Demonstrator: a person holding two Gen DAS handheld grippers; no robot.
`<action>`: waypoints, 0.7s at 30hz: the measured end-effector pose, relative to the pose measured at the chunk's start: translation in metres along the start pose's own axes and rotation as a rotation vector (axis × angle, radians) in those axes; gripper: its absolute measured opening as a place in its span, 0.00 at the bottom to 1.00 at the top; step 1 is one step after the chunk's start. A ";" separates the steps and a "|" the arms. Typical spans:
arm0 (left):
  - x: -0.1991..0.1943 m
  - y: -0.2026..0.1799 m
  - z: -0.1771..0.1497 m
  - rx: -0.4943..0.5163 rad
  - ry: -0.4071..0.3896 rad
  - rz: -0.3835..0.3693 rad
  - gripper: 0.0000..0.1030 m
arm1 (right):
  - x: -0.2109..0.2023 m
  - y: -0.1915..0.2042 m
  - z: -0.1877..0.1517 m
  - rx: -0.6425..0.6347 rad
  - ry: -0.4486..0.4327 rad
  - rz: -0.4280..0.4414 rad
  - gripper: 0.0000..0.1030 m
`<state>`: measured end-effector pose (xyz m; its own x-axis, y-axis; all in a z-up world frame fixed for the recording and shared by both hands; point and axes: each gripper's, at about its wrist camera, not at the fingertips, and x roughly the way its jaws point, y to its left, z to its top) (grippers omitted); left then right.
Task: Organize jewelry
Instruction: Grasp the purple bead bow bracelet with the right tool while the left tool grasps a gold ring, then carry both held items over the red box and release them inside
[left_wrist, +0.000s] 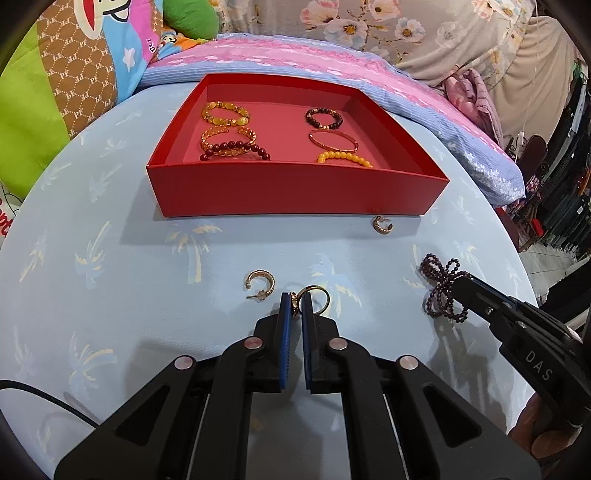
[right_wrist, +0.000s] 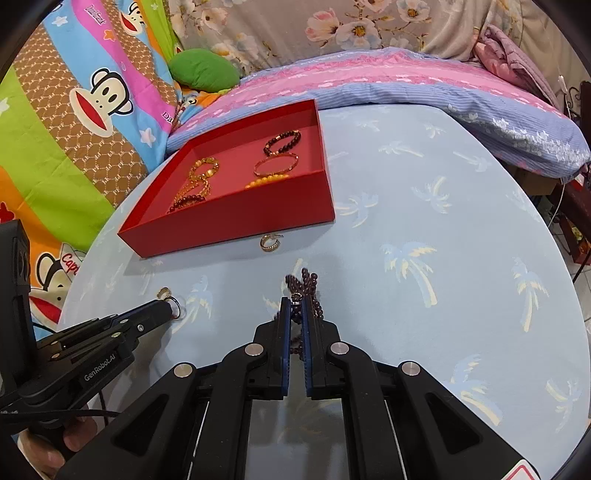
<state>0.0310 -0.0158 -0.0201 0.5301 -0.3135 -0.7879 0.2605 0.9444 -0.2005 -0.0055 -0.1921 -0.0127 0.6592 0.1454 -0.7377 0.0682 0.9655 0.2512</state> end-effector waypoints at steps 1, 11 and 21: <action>-0.002 0.000 0.000 0.000 -0.002 -0.003 0.05 | -0.002 0.001 0.001 -0.002 -0.004 0.002 0.05; -0.025 0.000 0.014 0.004 -0.043 -0.012 0.05 | -0.025 0.011 0.016 -0.030 -0.069 0.028 0.05; -0.044 0.002 0.056 0.029 -0.130 -0.016 0.05 | -0.034 0.028 0.063 -0.072 -0.149 0.075 0.05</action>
<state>0.0530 -0.0057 0.0465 0.6256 -0.3408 -0.7018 0.2922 0.9364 -0.1942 0.0218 -0.1840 0.0588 0.7646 0.1886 -0.6163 -0.0352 0.9670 0.2523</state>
